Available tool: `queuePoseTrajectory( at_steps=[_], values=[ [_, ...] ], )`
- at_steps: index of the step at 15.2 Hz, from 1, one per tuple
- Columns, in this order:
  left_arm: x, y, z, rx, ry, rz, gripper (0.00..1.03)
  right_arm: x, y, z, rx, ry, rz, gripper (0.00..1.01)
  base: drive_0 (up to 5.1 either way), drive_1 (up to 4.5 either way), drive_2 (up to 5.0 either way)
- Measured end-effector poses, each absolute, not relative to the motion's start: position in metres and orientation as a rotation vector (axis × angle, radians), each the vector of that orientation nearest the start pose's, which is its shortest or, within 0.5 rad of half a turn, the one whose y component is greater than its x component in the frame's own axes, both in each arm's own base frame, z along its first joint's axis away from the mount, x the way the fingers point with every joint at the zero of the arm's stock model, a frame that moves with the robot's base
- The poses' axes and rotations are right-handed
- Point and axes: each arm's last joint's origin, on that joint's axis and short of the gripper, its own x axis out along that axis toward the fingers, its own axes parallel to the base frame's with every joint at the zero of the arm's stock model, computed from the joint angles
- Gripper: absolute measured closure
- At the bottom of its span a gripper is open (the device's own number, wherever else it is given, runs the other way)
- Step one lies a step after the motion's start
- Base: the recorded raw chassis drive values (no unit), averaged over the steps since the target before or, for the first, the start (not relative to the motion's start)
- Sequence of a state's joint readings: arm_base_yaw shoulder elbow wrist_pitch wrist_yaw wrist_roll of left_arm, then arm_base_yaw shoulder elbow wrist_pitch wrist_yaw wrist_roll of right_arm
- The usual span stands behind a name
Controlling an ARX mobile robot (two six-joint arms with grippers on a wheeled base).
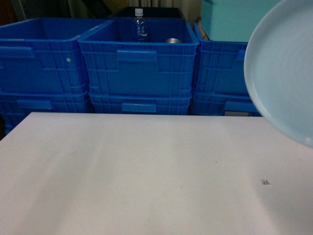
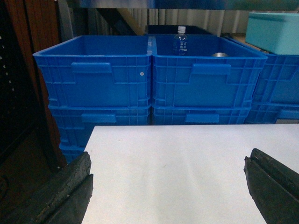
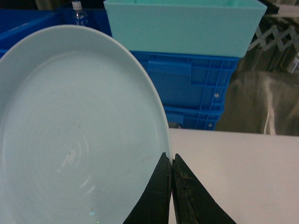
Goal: Place blue tray on left shelf second layer neatly
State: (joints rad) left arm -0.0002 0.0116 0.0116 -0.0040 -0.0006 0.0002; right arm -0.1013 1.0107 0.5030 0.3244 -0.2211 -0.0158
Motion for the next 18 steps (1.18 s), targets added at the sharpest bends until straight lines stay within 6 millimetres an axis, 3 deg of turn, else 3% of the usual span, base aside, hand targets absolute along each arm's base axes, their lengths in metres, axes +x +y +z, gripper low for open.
queuePoseTrajectory(
  at_steps=[9, 11, 14, 18],
  values=[
    [0.098, 0.000, 0.166, 0.001, 0.004, 0.000, 0.05, 0.209, -0.014, 0.224, 0.056, 0.261, 0.153, 0.99, 0.0, 0.00, 0.0],
    [0.098, 0.000, 0.166, 0.001, 0.004, 0.001, 0.05, 0.199, -0.013, 0.218, 0.071, 0.266, 0.170, 0.99, 0.0, 0.00, 0.0],
    [0.098, 0.000, 0.166, 0.001, 0.004, 0.000, 0.05, 0.196, -0.015, 0.223, 0.077, 0.203, 0.161, 0.99, 0.0, 0.00, 0.0],
    [0.098, 0.000, 0.166, 0.001, 0.004, 0.000, 0.05, 0.199, -0.002, 0.229, 0.055, 0.200, 0.116, 0.99, 0.0, 0.00, 0.0]
  ],
)
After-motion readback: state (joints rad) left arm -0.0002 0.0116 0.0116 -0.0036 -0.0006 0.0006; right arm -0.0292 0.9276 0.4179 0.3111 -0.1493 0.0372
